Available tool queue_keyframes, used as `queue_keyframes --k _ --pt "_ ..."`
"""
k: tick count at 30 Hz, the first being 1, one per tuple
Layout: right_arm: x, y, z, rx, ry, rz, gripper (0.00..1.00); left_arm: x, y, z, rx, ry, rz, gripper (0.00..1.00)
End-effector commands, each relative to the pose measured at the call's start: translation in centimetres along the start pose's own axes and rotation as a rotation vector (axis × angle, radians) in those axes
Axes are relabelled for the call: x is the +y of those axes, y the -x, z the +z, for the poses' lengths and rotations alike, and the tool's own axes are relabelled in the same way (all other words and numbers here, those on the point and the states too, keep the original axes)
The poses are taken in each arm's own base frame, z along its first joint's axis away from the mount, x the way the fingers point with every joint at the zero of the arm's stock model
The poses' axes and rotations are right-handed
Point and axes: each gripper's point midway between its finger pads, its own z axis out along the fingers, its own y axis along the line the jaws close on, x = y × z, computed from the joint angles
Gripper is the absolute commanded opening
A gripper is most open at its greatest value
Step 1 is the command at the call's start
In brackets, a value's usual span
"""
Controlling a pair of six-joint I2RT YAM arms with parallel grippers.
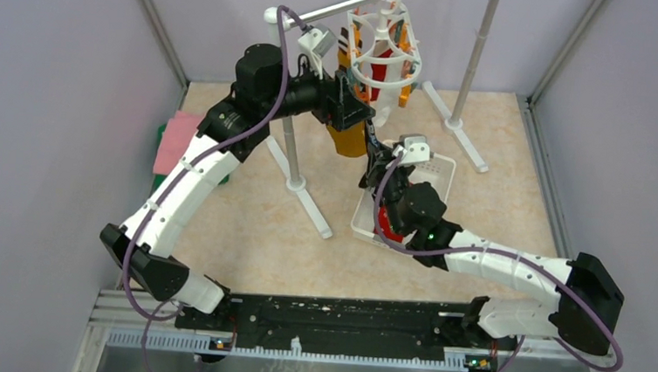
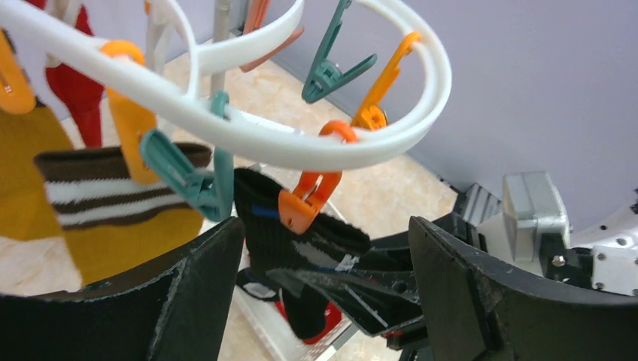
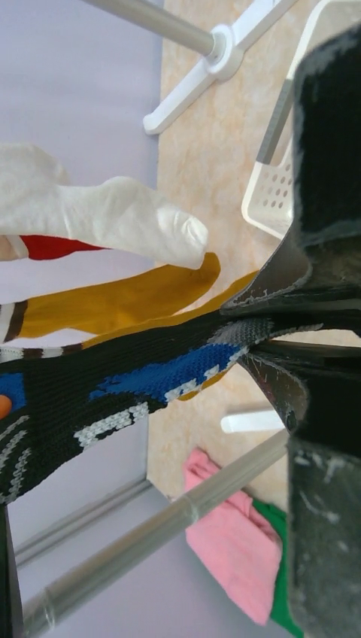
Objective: Remove the socks clipped to the hanger
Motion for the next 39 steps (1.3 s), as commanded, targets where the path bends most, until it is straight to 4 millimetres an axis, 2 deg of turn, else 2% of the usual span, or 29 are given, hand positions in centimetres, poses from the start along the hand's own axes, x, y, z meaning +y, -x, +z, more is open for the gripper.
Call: queue_keyframes --k 1,7,12,15,21,27,34,35,37,38,39 --pt "1.6 -0.4 -0.9 0.023 0.096 0.083 0.18 -2.2 2.8 0.6 -0.076 -0.114 -0.038 0.87" --pt "1.9 -0.8 -1.1 0.037 0.112 0.096 0.17 -2.2 3.4 1.4 -0.089 -0.132 -0.043 0.88" --pt "2.0 -1.1 -1.1 0.043 0.121 0.099 0.17 -1.4 3.6 1.9 -0.102 -0.098 -0.028 0.88" --pt "2.2 -1.2 -1.1 0.047 0.128 0.106 0.17 -1.1 3.6 2.2 -0.104 -0.096 -0.023 0.83" --pt "2.9 -1.5 -1.0 0.057 0.147 0.129 0.17 -0.5 3.6 2.4 -0.106 -0.061 0.001 0.62" --pt "2.7 -1.4 -1.1 0.055 0.139 0.142 0.18 -0.4 3.3 2.3 -0.100 -0.031 0.022 0.29" --pt "2.8 -1.6 -1.3 0.063 0.151 0.154 0.18 -0.4 3.3 2.4 -0.101 -0.029 0.020 0.01" --pt "2.8 -1.7 -1.4 0.065 0.153 0.156 0.18 -0.4 3.3 2.4 -0.100 -0.031 0.019 0.00" --pt "2.6 -1.6 -1.6 0.065 0.153 0.164 0.18 -0.5 3.3 2.4 -0.100 -0.034 0.018 0.02" --pt "2.5 -1.6 -1.7 0.065 0.152 0.167 0.18 -0.6 3.4 2.3 -0.102 -0.034 0.017 0.12" --pt "2.4 -1.5 -1.8 0.064 0.151 0.169 0.18 -0.6 3.3 2.3 -0.099 -0.035 0.016 0.33"
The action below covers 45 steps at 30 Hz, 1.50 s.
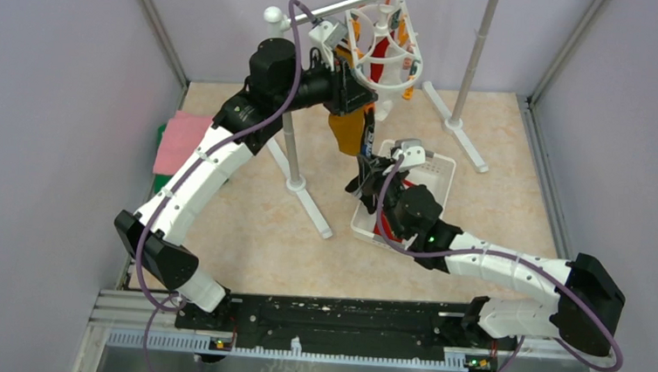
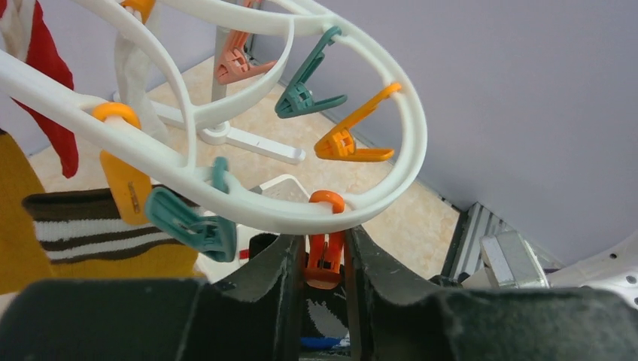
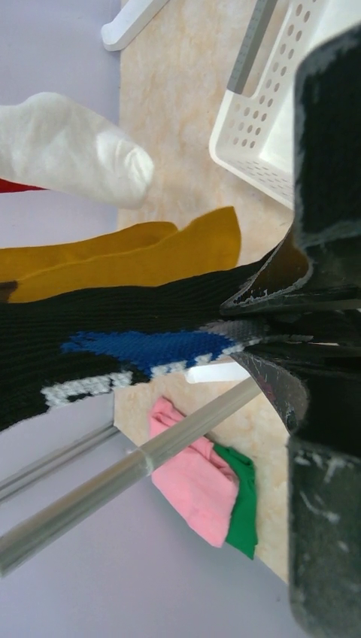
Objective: Remove the socks clipped to the hanger
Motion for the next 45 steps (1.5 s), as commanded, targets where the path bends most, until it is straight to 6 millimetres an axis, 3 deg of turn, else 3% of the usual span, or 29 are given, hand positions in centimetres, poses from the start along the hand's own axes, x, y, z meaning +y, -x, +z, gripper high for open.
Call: queue_keyframes --k 1,4,9,11,16,23,30,34,36,40,45 --pt "0.3 0.8 -0.8 -0.017 0.029 0.044 0.18 -1.2 2.1 -0.7 -0.054 -0.015 0.024 0.51" --pt "0.3 1.2 -1.0 -0.020 0.032 0.053 0.19 -1.4 1.4 -1.5 -0.034 -0.008 0.022 0.80" --pt "0.8 1.5 -0.9 -0.022 0.054 0.064 0.19 -1.3 -0.3 -3.1 0.008 0.025 0.013 0.99" --pt "1.3 1.8 -0.9 -0.020 0.077 0.082 0.19 -1.3 -1.5 -3.8 0.032 0.024 0.018 0.99" --pt "2.5 3.5 -1.5 -0.022 0.181 0.192 0.19 -0.9 -7.8 -5.6 0.157 -0.018 0.020 0.99" --pt "2.3 6.1 -2.2 -0.034 0.251 0.321 0.19 -1.7 -13.9 -7.8 0.259 -0.151 0.101 0.99" --pt "3.8 6.2 -0.4 0.016 0.254 0.313 0.19 -3.5 -15.7 -7.1 0.306 -0.254 0.089 0.99" --pt "3.6 5.9 0.4 0.009 0.219 0.344 0.19 -4.2 -17.7 -6.8 0.344 -0.272 0.074 0.99" --pt "3.5 5.8 0.7 0.007 0.204 0.361 0.18 -3.7 -18.7 -6.9 0.349 -0.237 0.065 0.98" --pt "3.7 6.3 0.8 0.003 0.196 0.411 0.18 -0.5 -19.7 -6.9 0.337 -0.068 0.101 0.89" --pt "4.3 6.5 0.6 0.010 0.210 0.463 0.17 0.6 -21.4 -6.5 0.355 -0.032 0.066 0.82"
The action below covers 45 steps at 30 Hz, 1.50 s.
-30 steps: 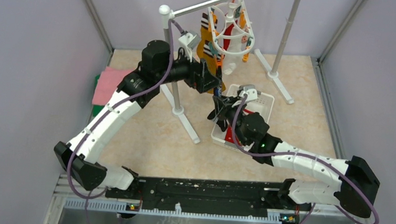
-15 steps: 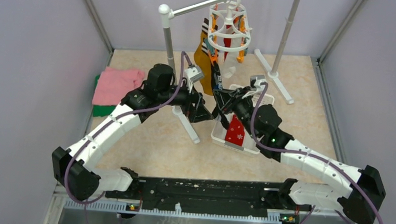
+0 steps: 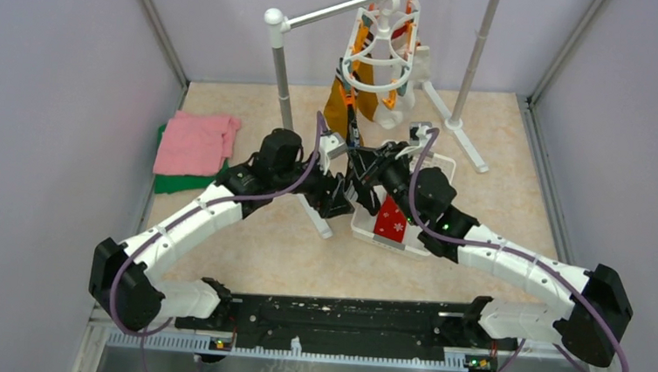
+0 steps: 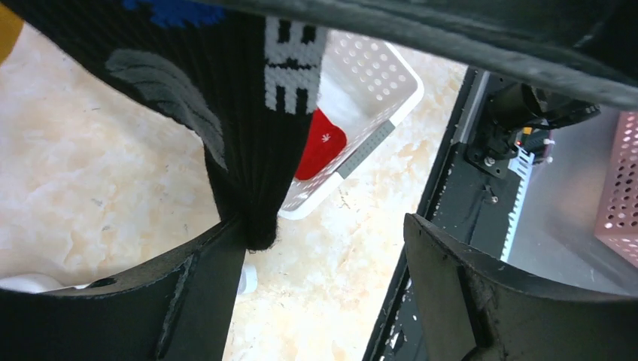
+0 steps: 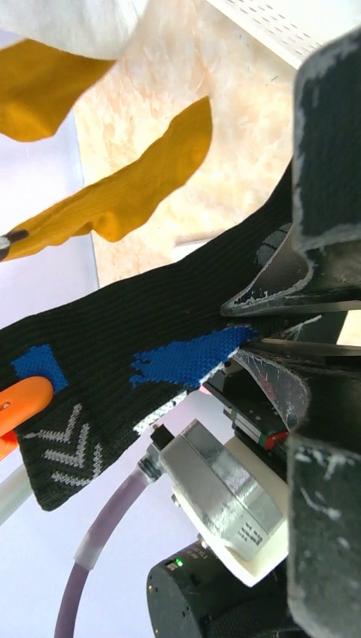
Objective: Remove the socks clipped to the hanger
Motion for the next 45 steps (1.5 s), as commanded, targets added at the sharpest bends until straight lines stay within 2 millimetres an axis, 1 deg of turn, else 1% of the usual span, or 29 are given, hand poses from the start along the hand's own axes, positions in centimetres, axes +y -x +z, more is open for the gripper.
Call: queue_keyframes --k 1,4,6,7,8,10,11,12,14,16,19,20,22,25,27,31,35,39,42,45 --pt "2.6 3.3 0.3 -0.081 0.047 0.094 0.17 0.9 1.3 0.2 -0.073 0.046 0.019 0.81" --pt "2.4 3.2 0.1 -0.082 0.036 0.094 0.16 0.7 2.0 0.6 -0.094 0.027 0.005 0.78" --pt "2.3 3.4 -0.1 -0.087 0.030 0.093 0.16 1.0 2.4 0.8 -0.101 0.039 0.007 0.67" --pt "2.1 3.6 -0.2 -0.092 0.024 0.092 0.16 1.3 2.8 0.8 -0.107 0.053 0.013 0.59" --pt "2.0 3.7 -0.4 -0.094 0.018 0.092 0.17 1.6 3.1 0.8 -0.109 0.072 0.016 0.47" --pt "1.8 4.2 -0.7 -0.104 0.008 0.084 0.18 2.4 3.4 0.8 -0.111 0.110 0.014 0.17" --pt "1.6 4.2 -0.9 -0.106 0.001 0.079 0.18 2.6 3.6 1.0 -0.111 0.116 0.009 0.05" --pt "1.6 4.3 -1.0 -0.108 -0.002 0.074 0.18 2.7 3.6 1.1 -0.105 0.114 0.000 0.00" --pt "1.5 4.5 -1.1 -0.106 -0.008 0.062 0.20 2.3 3.8 1.4 -0.104 0.090 -0.015 0.00" --pt "1.5 4.5 -1.2 -0.101 -0.010 0.048 0.25 2.1 3.9 1.5 -0.106 0.080 -0.031 0.00" --pt "1.6 4.6 -1.1 -0.091 -0.007 0.031 0.30 1.9 3.9 1.5 -0.106 0.073 -0.043 0.00" --pt "1.7 4.6 -1.1 -0.090 -0.007 0.024 0.34 1.9 3.8 1.5 -0.105 0.069 -0.047 0.00" --pt "2.0 4.8 -0.9 -0.085 -0.004 0.006 0.47 1.7 3.7 1.5 -0.107 0.061 -0.053 0.00" --pt "2.5 5.6 -0.5 -0.100 -0.024 -0.037 0.59 1.8 3.6 1.8 -0.108 0.056 -0.058 0.00" --pt "3.2 6.4 -0.2 -0.117 -0.030 -0.069 0.64 1.9 3.5 2.0 -0.104 0.056 -0.061 0.00" --pt "4.0 8.2 0.5 -0.163 -0.052 -0.128 0.68 2.0 3.6 2.3 -0.106 0.053 -0.075 0.00" --pt "4.4 9.7 1.6 -0.200 -0.102 -0.179 0.69 1.9 3.8 2.7 -0.106 0.041 -0.077 0.00" --pt "5.1 10.8 1.9 -0.251 -0.117 -0.168 0.69 1.4 3.3 3.0 -0.093 0.022 -0.080 0.00" --pt "5.1 11.1 2.2 -0.277 -0.127 -0.163 0.70 1.1 2.7 3.2 -0.080 0.009 -0.082 0.00" --pt "5.3 12.1 2.0 -0.314 -0.125 -0.161 0.70 0.9 1.9 3.3 -0.066 0.000 -0.086 0.00"
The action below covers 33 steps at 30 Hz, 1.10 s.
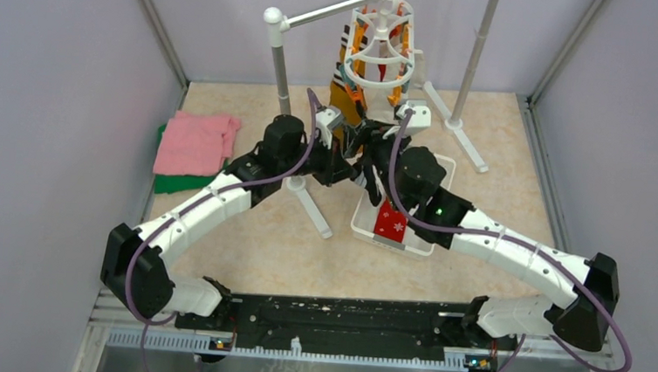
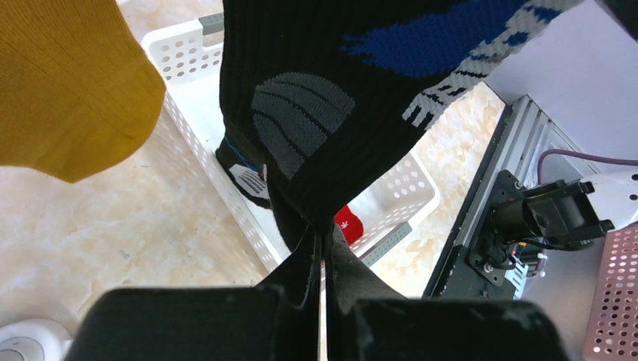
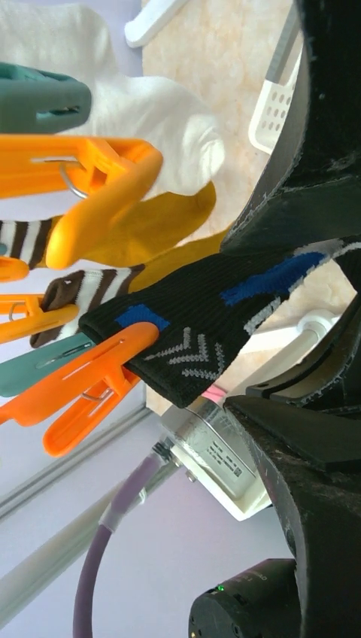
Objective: Remove the socks clipped to the hanger
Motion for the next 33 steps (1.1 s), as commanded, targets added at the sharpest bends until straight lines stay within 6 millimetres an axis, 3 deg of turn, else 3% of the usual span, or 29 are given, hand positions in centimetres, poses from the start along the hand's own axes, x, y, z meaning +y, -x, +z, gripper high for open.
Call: queue_keyframes --k 1,7,11,19,33 --pt "2.2 8.4 0.1 -0.237 0.045 0.149 0.71 -2.4 -3.4 0.5 0.099 -0.112 0.043 0.00" --pt "3.0 11.0 0.4 -0.287 0.092 0.154 0.73 -2.7 -4.3 0.2 0.113 -0.126 0.023 0.00" --pt "4.4 10.7 0.6 -0.276 0.152 0.192 0.74 -3.5 -4.2 0.2 0.108 -0.164 -0.010 0.00" --pt "4.5 9.9 1.6 -0.255 0.126 0.177 0.75 -3.8 -4.2 -0.1 0.104 -0.172 -0.011 0.00" --pt "2.6 9.0 2.9 -0.223 -0.005 -0.019 0.68 -3.4 -2.5 0.0 0.071 -0.134 0.038 0.00"
